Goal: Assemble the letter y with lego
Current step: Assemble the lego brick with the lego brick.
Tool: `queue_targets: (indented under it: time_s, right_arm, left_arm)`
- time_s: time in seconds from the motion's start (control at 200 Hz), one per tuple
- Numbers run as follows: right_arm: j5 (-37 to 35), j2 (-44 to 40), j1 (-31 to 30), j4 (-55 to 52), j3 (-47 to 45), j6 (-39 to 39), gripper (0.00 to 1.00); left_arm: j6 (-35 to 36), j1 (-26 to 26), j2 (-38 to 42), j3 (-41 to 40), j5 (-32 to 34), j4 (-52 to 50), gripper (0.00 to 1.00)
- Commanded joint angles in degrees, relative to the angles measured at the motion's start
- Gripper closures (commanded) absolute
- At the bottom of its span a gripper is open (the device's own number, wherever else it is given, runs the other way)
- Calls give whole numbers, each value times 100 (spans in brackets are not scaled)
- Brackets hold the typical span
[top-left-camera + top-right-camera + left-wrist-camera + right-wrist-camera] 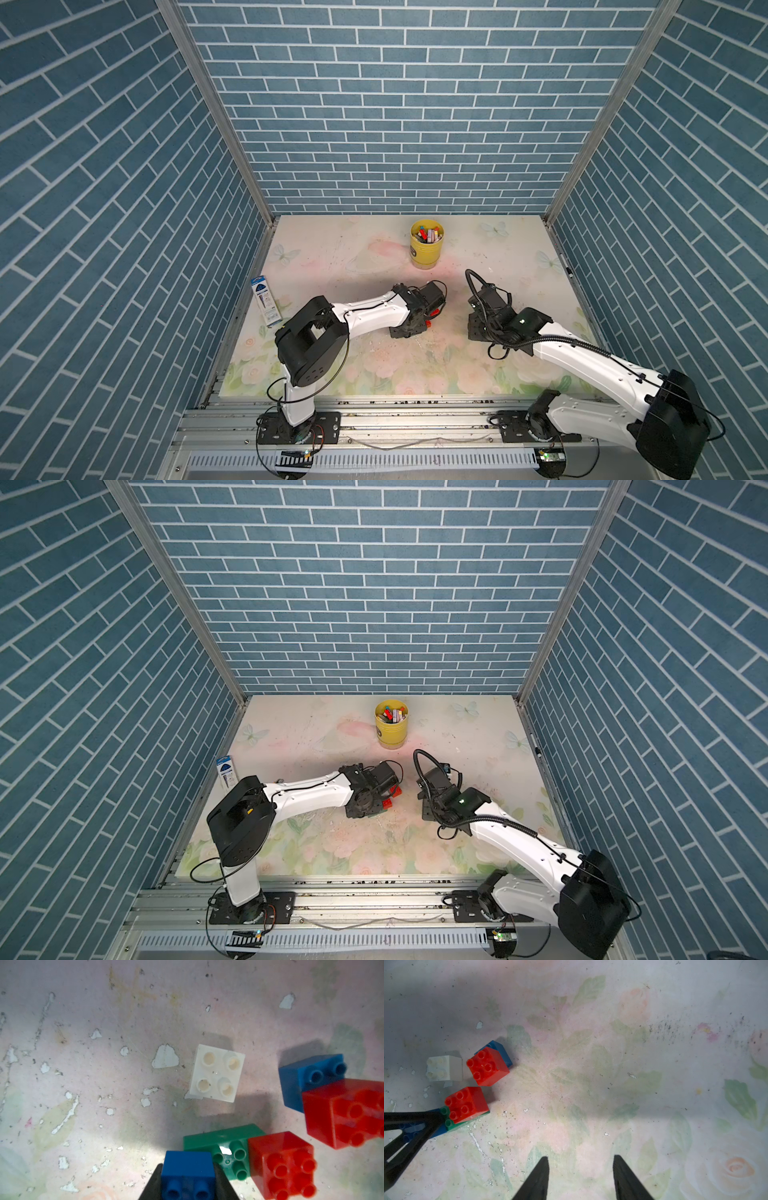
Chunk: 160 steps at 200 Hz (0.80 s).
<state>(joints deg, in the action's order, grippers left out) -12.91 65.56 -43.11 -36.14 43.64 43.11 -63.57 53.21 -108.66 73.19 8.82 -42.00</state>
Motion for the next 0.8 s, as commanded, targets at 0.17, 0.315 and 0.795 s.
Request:
queue_targets:
  time_s: [0.17, 0.315, 0.795]
  right_arm:
    - [-116, -44, 22, -192, 31, 127, 49]
    - [-89, 27, 22, -152, 52, 127, 49]
    - [-53, 211, 22, -86, 119, 110, 49]
  left_arm:
    - [328, -140, -751, -683, -67, -627, 100]
    - [434, -212, -571, -856, 95, -727, 100]
    - [365, -430, -370, -983, -70, -511, 100]
